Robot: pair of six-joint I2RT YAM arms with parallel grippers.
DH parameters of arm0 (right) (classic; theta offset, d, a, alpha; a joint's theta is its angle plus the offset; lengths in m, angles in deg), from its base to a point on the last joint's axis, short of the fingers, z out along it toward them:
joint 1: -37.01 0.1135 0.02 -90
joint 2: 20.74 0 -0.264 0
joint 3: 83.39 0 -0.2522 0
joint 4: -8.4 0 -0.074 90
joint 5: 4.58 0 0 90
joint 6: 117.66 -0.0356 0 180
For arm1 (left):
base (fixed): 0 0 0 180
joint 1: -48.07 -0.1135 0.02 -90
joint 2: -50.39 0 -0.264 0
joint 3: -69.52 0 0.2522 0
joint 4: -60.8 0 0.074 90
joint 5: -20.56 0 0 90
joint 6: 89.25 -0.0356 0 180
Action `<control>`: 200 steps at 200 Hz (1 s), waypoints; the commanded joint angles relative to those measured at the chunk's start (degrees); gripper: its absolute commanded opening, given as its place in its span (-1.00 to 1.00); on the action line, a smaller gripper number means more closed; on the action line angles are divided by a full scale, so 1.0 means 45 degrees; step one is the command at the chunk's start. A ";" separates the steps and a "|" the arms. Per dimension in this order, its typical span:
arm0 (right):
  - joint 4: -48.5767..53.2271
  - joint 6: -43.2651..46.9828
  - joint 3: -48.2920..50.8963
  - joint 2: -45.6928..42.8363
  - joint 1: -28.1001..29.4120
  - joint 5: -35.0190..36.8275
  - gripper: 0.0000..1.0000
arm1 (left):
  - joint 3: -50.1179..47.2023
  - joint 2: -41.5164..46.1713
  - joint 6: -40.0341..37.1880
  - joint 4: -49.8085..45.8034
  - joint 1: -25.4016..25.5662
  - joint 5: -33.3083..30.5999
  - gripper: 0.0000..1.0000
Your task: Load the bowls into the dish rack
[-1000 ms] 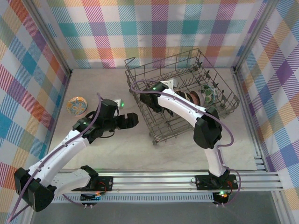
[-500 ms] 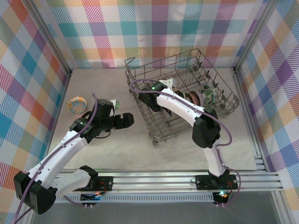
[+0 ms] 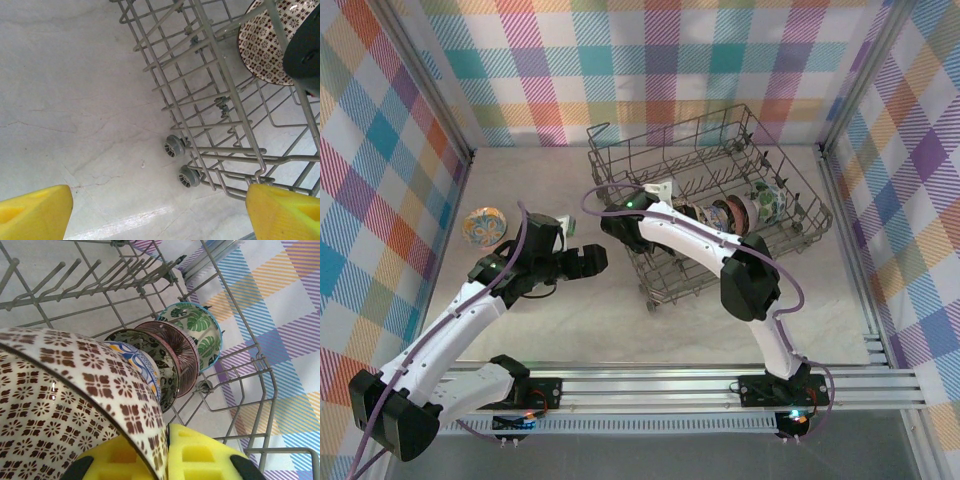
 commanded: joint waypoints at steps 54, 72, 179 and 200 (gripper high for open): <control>0.2764 0.0478 -0.0321 -0.0173 -0.0384 0.0775 -1.00 | -0.0144 -0.0492 -0.0254 0.0365 -0.0147 0.0579 0.79; 0.2762 0.0981 -0.0799 -0.0405 -0.0444 0.1165 -1.00 | -0.0102 -0.0586 -0.0281 0.0389 -0.0144 0.0606 0.79; 0.2761 0.1936 -0.0435 -0.0302 -0.0854 0.2267 -1.00 | -0.0083 -0.0672 -0.0274 0.0488 -0.0136 0.0722 0.79; 0.2754 0.1830 -0.0143 -0.0186 -0.0874 0.2250 -1.00 | -0.0106 -0.0665 -0.0275 0.0469 -0.0146 0.0718 0.79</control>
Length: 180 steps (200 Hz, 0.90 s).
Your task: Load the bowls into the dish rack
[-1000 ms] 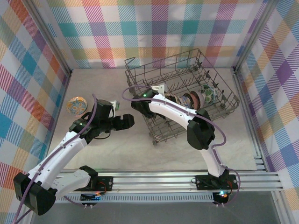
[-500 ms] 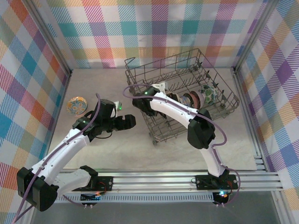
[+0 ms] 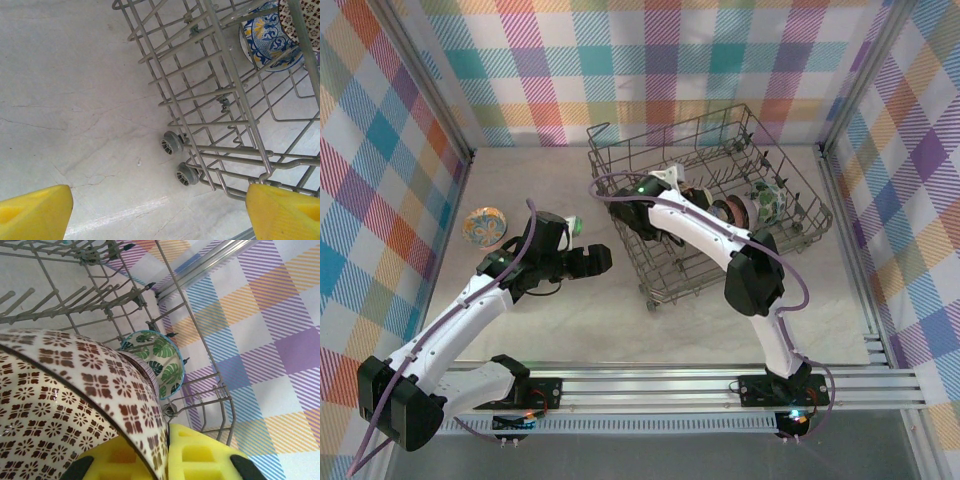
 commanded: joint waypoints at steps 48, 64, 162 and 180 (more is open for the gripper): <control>0.2427 -0.0515 0.1543 -0.0294 -0.0291 0.1064 -1.00 | -0.0169 0.0096 -0.0244 0.0160 -0.0122 0.0309 0.79; 0.2418 -0.0615 0.1804 -0.0585 -0.0367 0.1063 -1.00 | -0.0180 0.0090 -0.0236 0.0181 -0.0111 0.0317 0.79; 0.2431 -0.0444 0.2750 -0.1881 -0.0166 0.1093 -1.00 | -0.0191 -0.0047 -0.0105 0.0334 -0.0117 0.0397 0.79; 0.2431 -0.0464 0.2872 -0.2148 -0.0049 0.0913 -1.00 | -0.0008 -0.0073 -0.0139 0.0353 -0.0121 0.0344 0.79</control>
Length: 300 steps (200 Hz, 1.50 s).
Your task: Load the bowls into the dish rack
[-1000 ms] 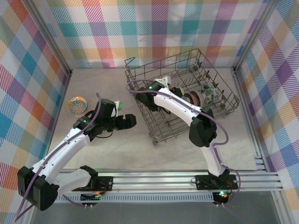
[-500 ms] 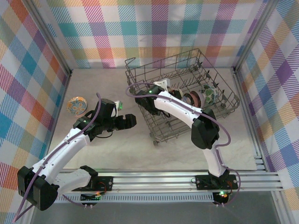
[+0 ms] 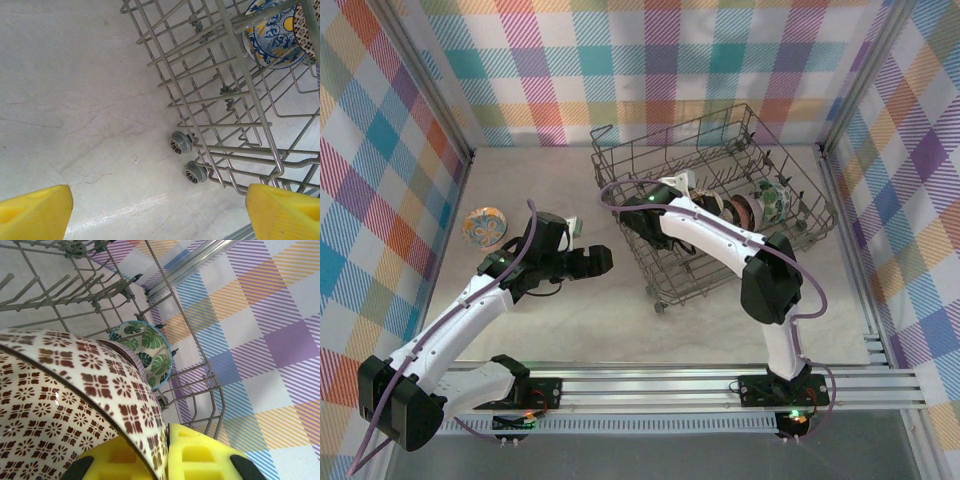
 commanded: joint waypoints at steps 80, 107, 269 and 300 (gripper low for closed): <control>0.2974 -0.0524 0.1509 -0.0775 -0.0646 0.0191 -1.00 | 0.1428 -0.1071 -0.0410 0.0583 -0.0116 0.0213 0.79; 0.2982 -0.0477 0.1509 -0.0769 -0.1016 0.0313 -1.00 | 0.1686 -0.1415 -0.0438 0.0759 -0.0122 0.0408 0.79; 0.2980 -0.0038 -0.0082 -0.1811 -0.1042 -0.0341 -1.00 | 0.6140 -0.5548 -0.1421 0.1119 -0.0145 0.0100 0.86; 0.2950 0.0024 -0.0263 -0.2080 -0.1152 -0.0555 -1.00 | 0.6689 -0.6544 -0.1228 0.0898 -0.0087 0.0144 0.82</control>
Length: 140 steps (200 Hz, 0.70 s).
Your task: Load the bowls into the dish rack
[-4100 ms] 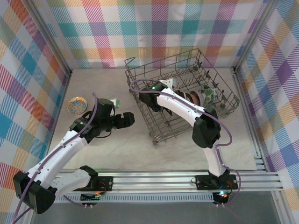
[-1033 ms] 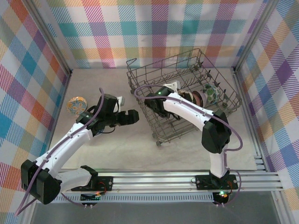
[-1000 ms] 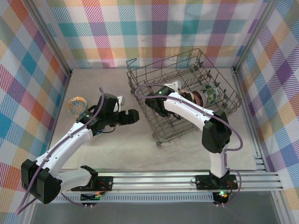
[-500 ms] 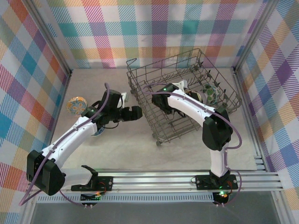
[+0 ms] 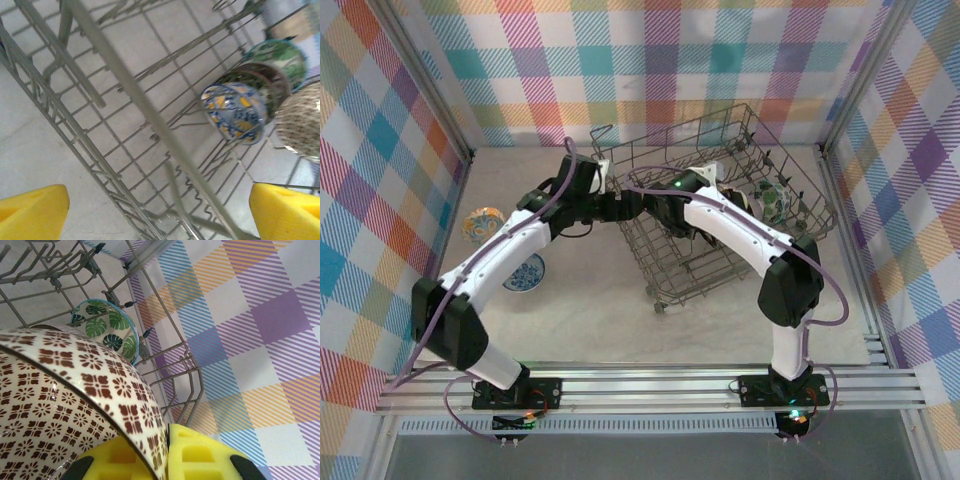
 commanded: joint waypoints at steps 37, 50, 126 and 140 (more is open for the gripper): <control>0.2104 -0.0061 -0.0320 -0.1147 -0.0429 -0.0193 -1.00 | 0.0082 -0.0134 0.0898 0.0055 0.0522 -0.0106 0.70; 0.2096 -0.0107 -0.0237 -0.1210 -0.0481 -0.0184 -1.00 | -0.0320 0.0087 0.1335 0.0285 0.0800 -0.0191 0.63; 0.2104 -0.0167 0.0299 -0.1856 -0.0969 -0.0163 -1.00 | -0.2975 0.2271 0.4622 0.2014 0.2607 -0.1799 0.27; 0.2102 -0.0143 0.0362 -0.1991 -0.1028 -0.0162 -1.00 | -0.3057 0.2396 0.4828 0.2012 0.3083 -0.2070 0.24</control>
